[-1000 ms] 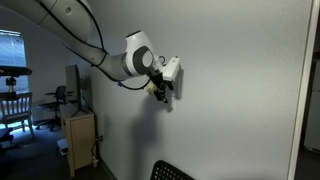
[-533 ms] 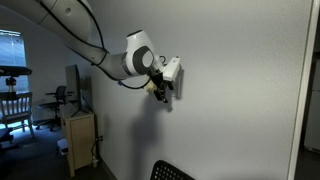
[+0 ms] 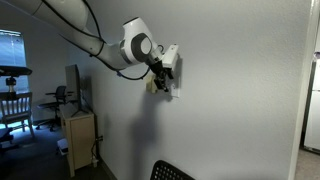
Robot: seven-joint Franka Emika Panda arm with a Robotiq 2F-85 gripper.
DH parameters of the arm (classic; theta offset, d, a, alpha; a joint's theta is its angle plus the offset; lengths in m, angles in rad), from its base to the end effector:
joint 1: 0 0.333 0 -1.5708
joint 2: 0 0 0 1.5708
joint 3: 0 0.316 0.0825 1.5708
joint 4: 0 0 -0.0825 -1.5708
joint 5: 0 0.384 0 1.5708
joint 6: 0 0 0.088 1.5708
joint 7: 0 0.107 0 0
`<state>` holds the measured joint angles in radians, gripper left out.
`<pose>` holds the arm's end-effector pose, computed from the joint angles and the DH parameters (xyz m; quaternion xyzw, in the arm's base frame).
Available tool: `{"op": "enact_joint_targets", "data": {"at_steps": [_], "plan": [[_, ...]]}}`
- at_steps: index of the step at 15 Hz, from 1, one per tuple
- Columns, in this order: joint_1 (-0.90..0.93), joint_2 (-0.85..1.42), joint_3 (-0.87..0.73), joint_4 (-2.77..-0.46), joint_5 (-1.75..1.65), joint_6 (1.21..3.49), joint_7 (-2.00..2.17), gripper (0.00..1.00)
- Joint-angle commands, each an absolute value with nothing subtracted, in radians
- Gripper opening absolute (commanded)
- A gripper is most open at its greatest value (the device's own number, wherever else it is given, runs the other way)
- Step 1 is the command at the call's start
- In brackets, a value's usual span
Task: Turn on the light using the switch on the right
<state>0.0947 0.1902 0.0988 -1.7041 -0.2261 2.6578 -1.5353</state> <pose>0.6556 0.1292 0.5674 0.5466 0.7466 0.2425 0.2916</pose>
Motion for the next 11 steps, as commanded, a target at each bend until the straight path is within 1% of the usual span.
{"op": "enact_joint_targets", "data": {"at_steps": [1, 5, 8, 9, 11], "plan": [[0.088, 0.202, 0.115, -1.638, -0.231, 2.638, -1.568, 1.00], [0.086, 0.198, 0.131, -1.621, -0.193, 2.603, -1.577, 1.00], [0.083, 0.184, 0.145, -1.626, -0.133, 2.490, -1.581, 1.00], [0.095, 0.191, 0.131, -1.632, -0.182, 2.554, -1.535, 1.00], [0.097, 0.192, 0.133, -1.631, -0.178, 2.545, -1.533, 1.00]]}}
